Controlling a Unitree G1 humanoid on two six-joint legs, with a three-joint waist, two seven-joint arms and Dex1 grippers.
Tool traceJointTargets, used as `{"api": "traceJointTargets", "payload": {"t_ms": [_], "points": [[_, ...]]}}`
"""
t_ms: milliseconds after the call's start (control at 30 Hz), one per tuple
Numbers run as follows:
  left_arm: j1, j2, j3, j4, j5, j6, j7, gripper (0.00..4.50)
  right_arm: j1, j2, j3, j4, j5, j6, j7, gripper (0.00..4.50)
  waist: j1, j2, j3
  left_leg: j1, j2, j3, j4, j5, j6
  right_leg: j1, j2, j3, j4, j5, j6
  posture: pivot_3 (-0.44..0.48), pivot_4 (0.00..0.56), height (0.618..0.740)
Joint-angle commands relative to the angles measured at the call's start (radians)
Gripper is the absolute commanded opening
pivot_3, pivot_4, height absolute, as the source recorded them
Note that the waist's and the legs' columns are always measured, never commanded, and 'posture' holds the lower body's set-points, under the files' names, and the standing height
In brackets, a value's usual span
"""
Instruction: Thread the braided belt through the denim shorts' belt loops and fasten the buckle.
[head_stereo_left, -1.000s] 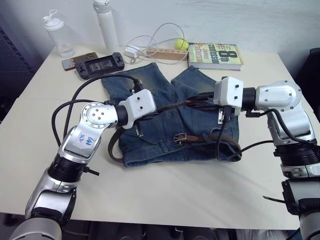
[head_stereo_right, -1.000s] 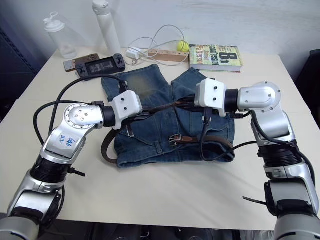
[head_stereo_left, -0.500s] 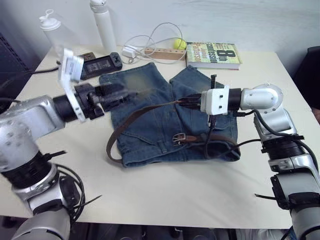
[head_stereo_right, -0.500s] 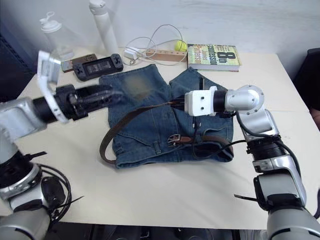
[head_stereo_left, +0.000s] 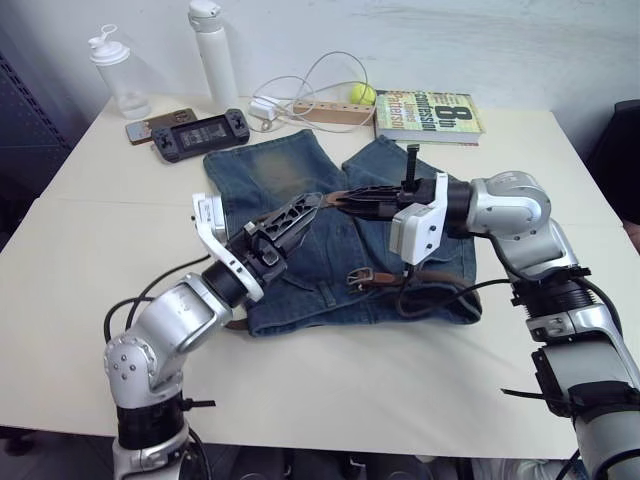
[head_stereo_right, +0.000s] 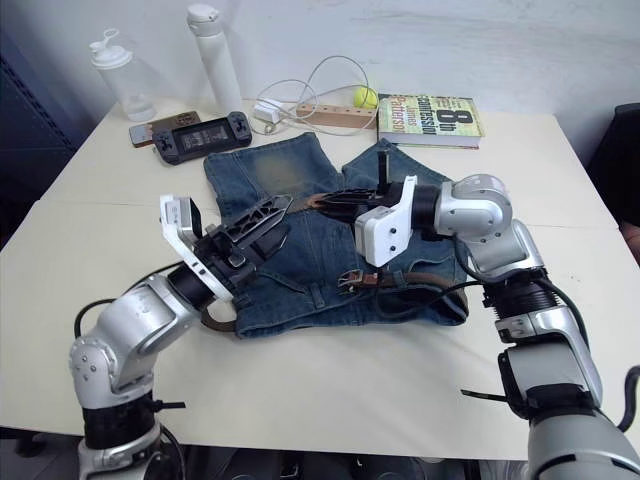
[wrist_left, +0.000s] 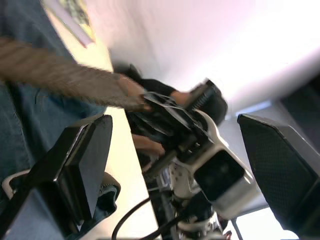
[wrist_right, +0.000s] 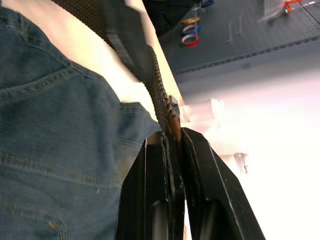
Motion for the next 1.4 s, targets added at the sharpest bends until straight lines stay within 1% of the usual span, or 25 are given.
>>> {"api": "traceJointTargets", "payload": {"t_ms": [33, 100, 233, 500, 533, 567, 600, 633, 667, 700, 867, 933, 1067, 1133, 1167, 1233, 1267, 1333, 1400], "points": [[-0.009, -0.049, 0.001, -0.048, -0.015, -0.071, 0.108, 4.38, -0.013, -0.021, -0.028, -0.037, 0.017, -0.004, -0.024, 0.0, 0.002, 0.0, 0.0, 0.0, 0.0, 0.0, 0.0, 0.0, 0.0, 0.0, 0.0, 0.0, 0.0, 0.0, 0.0, 0.0, 0.15, 0.708], [-0.023, -0.064, 0.021, -0.031, -0.015, -0.084, 0.154, 4.38, -0.009, -0.029, -0.028, -0.047, 0.023, 0.003, -0.025, 0.0, 0.002, 0.0, 0.0, 0.0, 0.0, 0.0, 0.001, 0.0, 0.0, 0.001, 0.0, 0.0, 0.0, 0.0, 0.0, 0.0, 0.15, 0.708], [-0.05, -0.085, 0.065, 0.0, -0.015, -0.095, 0.206, 4.38, 0.0, -0.038, -0.026, -0.067, 0.035, 0.014, -0.023, 0.0, 0.004, 0.0, 0.0, 0.0, 0.0, 0.0, 0.001, 0.0, 0.0, 0.001, 0.001, 0.0, -0.001, 0.0, 0.0, 0.0, 0.15, 0.708], [-0.055, -0.128, 0.081, 0.029, -0.015, -0.074, 0.232, 4.38, 0.034, -0.048, -0.007, -0.141, 0.064, 0.035, 0.001, 0.0, 0.005, 0.0, 0.0, 0.0, 0.0, -0.001, 0.001, 0.0, 0.0, 0.002, 0.001, -0.002, -0.003, 0.0, 0.0, 0.0, 0.15, 0.708], [-0.055, -0.128, 0.085, 0.032, -0.015, -0.069, 0.236, 3.86, 0.035, -0.049, -0.008, -0.146, 0.069, 0.036, 0.003, 0.0, 0.005, 0.0, 0.0, 0.0, 0.0, -0.001, 0.001, 0.0, 0.0, 0.002, 0.001, -0.001, -0.003, 0.0, 0.0, 0.0, 0.15, 0.708], [-0.057, -0.132, 0.088, 0.033, -0.015, -0.07, 0.245, 3.84, 0.037, -0.05, -0.009, -0.15, 0.074, 0.037, 0.006, 0.0, 0.005, 0.0, 0.0, 0.0, 0.0, -0.001, 0.001, 0.0, 0.0, 0.002, 0.001, -0.002, -0.002, 0.0, 0.0, 0.0, 0.15, 0.708], [-0.059, -0.135, 0.091, 0.036, -0.015, -0.068, 0.246, 3.6, 0.04, -0.051, -0.008, -0.155, 0.08, 0.038, 0.01, 0.0, 0.005, 0.0, 0.0, 0.001, 0.0, -0.001, 0.001, 0.0, 0.0, 0.003, 0.001, -0.002, -0.003, 0.0, 0.0, 0.0, 0.15, 0.708], [-0.061, -0.135, 0.093, 0.04, -0.015, -0.06, 0.239, 3.19, 0.043, -0.052, -0.008, -0.16, 0.084, 0.038, 0.011, 0.0, 0.005, 0.0, 0.0, 0.001, 0.0, -0.001, 0.001, 0.0, 0.0, 0.003, 0.001, -0.002, -0.003, 0.0, 0.0, 0.0, 0.15, 0.708], [-0.065, -0.135, 0.097, 0.046, -0.015, -0.055, 0.235, 2.68, 0.047, -0.053, -0.008, -0.166, 0.087, 0.038, 0.012, 0.0, 0.005, 0.0, 0.0, 0.001, 0.0, -0.001, 0.001, 0.0, 0.0, 0.003, 0.001, -0.002, -0.003, 0.0, 0.0, 0.0, 0.15, 0.708], [-0.067, -0.137, 0.101, 0.051, -0.015, -0.05, 0.233, 2.33, 0.049, -0.054, -0.008, -0.17, 0.089, 0.039, 0.013, 0.0, 0.006, 0.0, 0.0, 0.001, 0.0, -0.001, 0.001, 0.0, 0.0, 0.003, 0.001, -0.002, -0.003, 0.0, 0.0, 0.0, 0.15, 0.708], [-0.087, -0.13, 0.135, 0.08, -0.015, -0.029, 0.24, 0.07, 0.066, -0.068, -0.018, -0.174, 0.086, 0.029, 0.018, 0.0, 0.007, 0.0, 0.0, 0.001, 0.0, -0.001, 0.001, 0.0, 0.0, 0.004, 0.001, -0.002, -0.003, 0.0, 0.0, 0.0, 0.15, 0.708], [-0.098, -0.125, 0.149, 0.09, -0.015, -0.016, 0.235, 0.03, 0.077, -0.074, -0.02, -0.181, 0.103, 0.046, 0.027, 0.0, 0.007, 0.0, 0.0, 0.001, 0.0, -0.002, 0.001, 0.0, 0.0, 0.004, 0.001, -0.003, -0.004, 0.0, 0.0, 0.0, 0.15, 0.708], [-0.107, -0.123, 0.163, 0.082, -0.015, -0.005, 0.247, 0.0, 0.096, -0.099, -0.01, -0.219, 0.216, 0.183, 0.119, 1.6, 0.007, 0.0, 0.0, 0.001, 0.001, -0.003, 0.0, 0.0, 0.0, 0.005, 0.001, -0.003, -0.004, 0.0, 0.0, 0.0, 0.15, 0.708], [-0.098, -0.122, 0.168, 0.062, -0.015, -0.008, 0.257, 0.0, 0.104, -0.132, -0.012, -0.242, 0.256, 0.262, 0.177, 2.54, 0.007, 0.0, 0.0, 0.001, 0.001, -0.003, 0.0, 0.0, 0.0, 0.006, 0.001, -0.004, -0.005, 0.0, 0.0, 0.0, 0.15, 0.708], [-0.093, -0.121, 0.17, 0.052, -0.015, -0.01, 0.261, 0.0, 0.107, -0.146, -0.016, -0.253, 0.278, 0.304, 0.202, 3.09, 0.009, 0.0, 0.0, 0.002, 0.001, -0.004, 0.0, 0.0, 0.0, 0.006, 0.001, -0.004, -0.005, 0.0, 0.0, 0.0, 0.15, 0.708], [-0.07, -0.104, 0.175, 0.031, -0.015, -0.009, 0.261, 0.0, 0.119, -0.181, -0.025, -0.289, 0.334, 0.462, 0.249, 4.02, 0.01, 0.0, 0.0, 0.002, 0.001, -0.005, 0.0, 0.0, 0.0, 0.008, 0.001, -0.006, -0.008, 0.0, 0.0, 0.0, 0.15, 0.708], [-0.052, -0.09, 0.175, 0.02, -0.015, -0.008, 0.263, 0.0, 0.128, -0.199, -0.033, -0.321, 0.394, 0.603, 0.26, 4.44, 0.01, 0.0, 0.0, 0.002, 0.001, -0.006, -0.001, 0.0, 0.0, 0.009, 0.001, -0.006, -0.009, 0.0, 0.0, 0.0, 0.15, 0.708], [-0.014, -0.06, 0.171, 0.003, -0.015, -0.005, 0.255, 0.0, 0.143, -0.244, -0.04, -0.381, 0.488, 0.841, 0.295, 4.44, 0.009, 0.0, 0.0, 0.003, 0.001, -0.007, -0.001, 0.0, 0.0, 0.011, 0.001, -0.008, -0.01, 0.0, 0.0, 0.0, 0.15, 0.708], [0.037, -0.032, 0.163, -0.018, -0.015, -0.007, 0.235, 0.0, 0.152, -0.298, -0.036, -0.431, 0.545, 1.026, 0.342, 4.44, 0.011, 0.0, 0.0, 0.003, 0.001, -0.009, -0.002, -0.001, 0.0, 0.011, 0.001, -0.008, -0.011, 0.0, 0.0, 0.0, 0.15, 0.708]]}}
